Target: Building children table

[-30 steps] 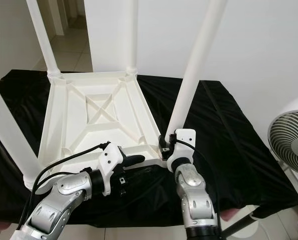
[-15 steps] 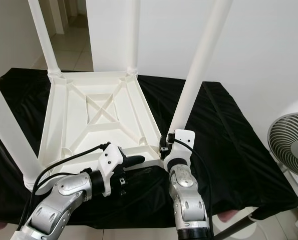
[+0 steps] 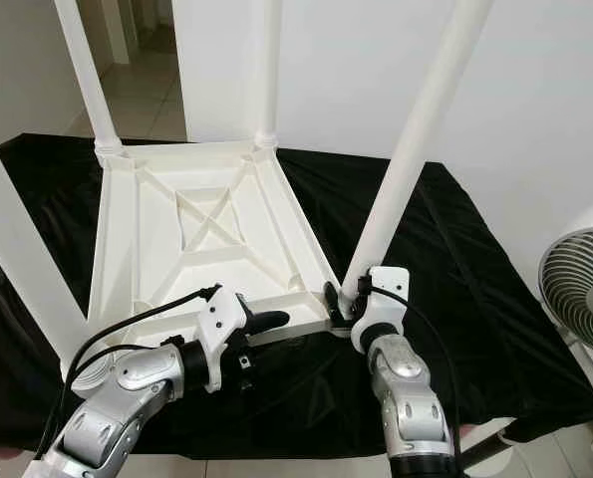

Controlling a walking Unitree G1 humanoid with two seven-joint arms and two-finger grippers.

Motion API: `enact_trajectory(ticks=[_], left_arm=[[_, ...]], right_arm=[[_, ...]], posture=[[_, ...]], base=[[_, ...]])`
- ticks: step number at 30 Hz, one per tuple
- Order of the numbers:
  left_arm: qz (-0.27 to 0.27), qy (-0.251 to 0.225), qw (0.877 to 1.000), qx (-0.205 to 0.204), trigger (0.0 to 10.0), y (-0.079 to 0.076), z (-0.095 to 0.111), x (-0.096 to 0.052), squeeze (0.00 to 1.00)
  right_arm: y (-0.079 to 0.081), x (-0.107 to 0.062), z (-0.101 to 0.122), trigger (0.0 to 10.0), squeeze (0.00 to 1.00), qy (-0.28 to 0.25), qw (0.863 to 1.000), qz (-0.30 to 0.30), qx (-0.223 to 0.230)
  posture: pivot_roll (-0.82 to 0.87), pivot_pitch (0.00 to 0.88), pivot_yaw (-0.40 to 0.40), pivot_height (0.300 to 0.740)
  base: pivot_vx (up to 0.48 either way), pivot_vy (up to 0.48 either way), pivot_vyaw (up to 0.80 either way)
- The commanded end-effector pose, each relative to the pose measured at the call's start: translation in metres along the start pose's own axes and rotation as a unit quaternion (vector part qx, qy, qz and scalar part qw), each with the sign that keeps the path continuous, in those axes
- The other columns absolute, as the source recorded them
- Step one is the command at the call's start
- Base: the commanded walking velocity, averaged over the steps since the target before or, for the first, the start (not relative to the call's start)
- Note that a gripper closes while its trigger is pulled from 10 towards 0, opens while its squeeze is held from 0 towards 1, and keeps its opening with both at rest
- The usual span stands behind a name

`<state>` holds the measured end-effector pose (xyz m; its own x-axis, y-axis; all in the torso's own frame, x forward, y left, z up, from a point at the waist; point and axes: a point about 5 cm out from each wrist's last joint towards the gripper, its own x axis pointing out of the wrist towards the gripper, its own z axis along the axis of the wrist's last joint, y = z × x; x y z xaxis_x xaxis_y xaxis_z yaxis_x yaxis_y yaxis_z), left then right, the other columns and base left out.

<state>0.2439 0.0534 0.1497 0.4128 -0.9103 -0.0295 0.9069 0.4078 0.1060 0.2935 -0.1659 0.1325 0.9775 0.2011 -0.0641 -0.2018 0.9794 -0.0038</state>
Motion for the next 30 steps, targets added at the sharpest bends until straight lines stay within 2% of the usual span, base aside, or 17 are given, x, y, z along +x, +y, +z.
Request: enact_trajectory(ticks=[1, 2, 4, 6, 7, 8, 11, 15, 16, 17, 18, 24, 30], left_arm=[[0.019, 0.003, 1.000, 0.002, 10.0, 0.001, -0.001, 0.000, 0.00], [0.019, 0.003, 1.000, 0.002, 10.0, 0.001, -0.001, 0.000, 0.00], [0.018, 0.003, 1.000, 0.003, 10.0, 0.002, 0.000, 0.000, 0.00], [0.018, 0.003, 1.000, 0.003, 10.0, 0.002, 0.000, 0.000, 0.00], [0.018, 0.004, 1.000, 0.003, 10.0, 0.003, 0.000, -0.001, 0.00], [0.018, 0.004, 1.000, 0.003, 10.0, 0.003, 0.000, -0.001, 0.00], [0.018, 0.004, 1.000, 0.003, 10.0, 0.004, 0.001, -0.001, 0.00], [0.019, 0.004, 1.000, 0.004, 10.0, 0.004, 0.001, -0.001, 0.00], [0.019, 0.004, 1.000, 0.004, 10.0, 0.004, 0.001, -0.001, 0.00], [0.019, 0.004, 1.000, 0.004, 10.0, 0.004, 0.001, -0.001, 0.00], [0.020, 0.004, 1.000, 0.004, 10.0, 0.004, 0.001, -0.001, 0.00], [0.021, 0.004, 1.000, 0.003, 10.0, 0.004, 0.002, -0.002, 0.00], [0.023, 0.006, 1.000, 0.001, 10.0, 0.003, 0.001, -0.003, 0.00]], right_arm=[[0.002, 0.000, 0.008, 10.0, 0.00, -0.016, 0.998, 0.063, -0.006], [0.002, 0.000, 0.008, 10.0, 0.00, -0.016, 0.998, 0.063, -0.006], [0.003, -0.003, 0.016, 10.0, 0.00, -0.028, 0.991, 0.127, -0.028], [0.003, -0.003, 0.016, 10.0, 0.00, -0.028, 0.991, 0.127, -0.028], [0.001, -0.005, 0.021, 10.0, 0.00, -0.035, 0.984, 0.169, -0.049], [0.001, -0.005, 0.021, 10.0, 0.00, -0.035, 0.984, 0.169, -0.049], [-0.012, -0.006, 0.031, 10.0, 0.00, -0.034, 0.964, 0.249, -0.087], [-0.016, -0.005, 0.032, 10.0, 0.00, -0.030, 0.959, 0.263, -0.097], [-0.019, -0.005, 0.031, 2.6, 0.00, -0.019, 0.956, 0.274, -0.107], [-0.019, -0.005, 0.031, 2.6, 0.00, -0.019, 0.956, 0.274, -0.107], [-0.021, -0.004, 0.030, 0.0, 0.00, -0.013, 0.952, 0.283, -0.118], [-0.025, -0.004, 0.028, 0.0, 0.00, 0.002, 0.947, 0.296, -0.123], [-0.020, -0.006, 0.020, 0.0, 0.00, 0.025, 0.949, 0.297, -0.100]], posture=[[-0.01, 0.035, -0.061, 0.740], [-0.01, 0.035, -0.061, 0.740], [-0.01, 0.037, -0.055, 0.740], [-0.01, 0.037, -0.055, 0.740], [-0.01, 0.041, -0.052, 0.740], [-0.01, 0.041, -0.052, 0.740], [-0.01, 0.044, -0.051, 0.740], [-0.01, 0.045, -0.051, 0.740], [-0.01, 0.045, -0.050, 0.740], [-0.01, 0.045, -0.050, 0.740], [-0.01, 0.045, -0.050, 0.740], [0.00, 0.049, -0.054, 0.740], [0.00, 0.056, -0.055, 0.740]], base=[[0.000, 0.000, 0.00], [0.000, 0.000, 0.00], [0.000, 0.000, 0.00], [0.000, 0.000, 0.00], [0.000, 0.000, 0.00], [0.000, 0.000, 0.00], [0.000, 0.000, 0.00], [0.000, 0.000, 0.00], [0.000, 0.000, 0.00], [0.000, 0.000, 0.00], [0.000, 0.000, 0.00], [0.000, 0.000, 0.00], [0.000, 0.000, 0.00]])
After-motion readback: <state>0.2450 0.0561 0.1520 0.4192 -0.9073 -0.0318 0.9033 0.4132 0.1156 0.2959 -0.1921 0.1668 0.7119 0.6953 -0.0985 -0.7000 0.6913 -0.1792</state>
